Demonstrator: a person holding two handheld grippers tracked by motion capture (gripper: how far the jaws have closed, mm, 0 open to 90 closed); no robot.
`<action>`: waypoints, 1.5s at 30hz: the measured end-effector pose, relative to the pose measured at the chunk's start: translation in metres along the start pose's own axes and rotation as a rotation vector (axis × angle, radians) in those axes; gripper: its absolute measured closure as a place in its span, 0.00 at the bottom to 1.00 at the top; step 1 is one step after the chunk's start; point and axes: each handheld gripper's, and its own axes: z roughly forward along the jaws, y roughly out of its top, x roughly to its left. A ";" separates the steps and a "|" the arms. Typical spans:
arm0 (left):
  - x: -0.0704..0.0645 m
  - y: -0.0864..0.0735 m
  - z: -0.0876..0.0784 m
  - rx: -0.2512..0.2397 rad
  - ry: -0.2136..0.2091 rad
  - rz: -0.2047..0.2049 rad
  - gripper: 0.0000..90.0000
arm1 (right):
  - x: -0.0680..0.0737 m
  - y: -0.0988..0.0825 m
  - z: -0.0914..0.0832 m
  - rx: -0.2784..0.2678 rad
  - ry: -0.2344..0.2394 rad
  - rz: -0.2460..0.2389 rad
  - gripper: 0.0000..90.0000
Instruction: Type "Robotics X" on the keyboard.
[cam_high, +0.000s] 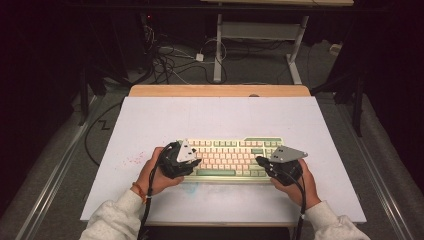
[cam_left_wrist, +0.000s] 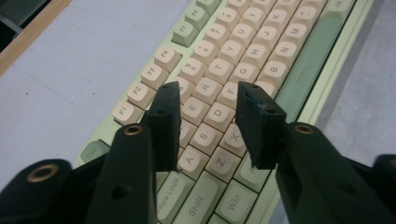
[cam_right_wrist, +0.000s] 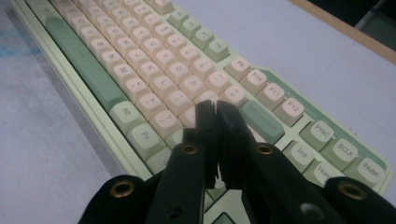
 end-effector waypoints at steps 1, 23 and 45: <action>-0.001 0.000 -0.001 -0.010 0.018 0.001 0.59 | 0.000 0.001 -0.001 -0.007 0.000 0.000 0.97; -0.006 -0.004 -0.003 -0.119 0.085 -0.001 0.18 | -0.005 0.004 -0.009 -0.128 -0.125 0.081 0.29; -0.008 -0.007 -0.009 -0.140 0.125 0.021 0.19 | 0.001 0.010 -0.010 -0.138 -0.179 0.037 0.27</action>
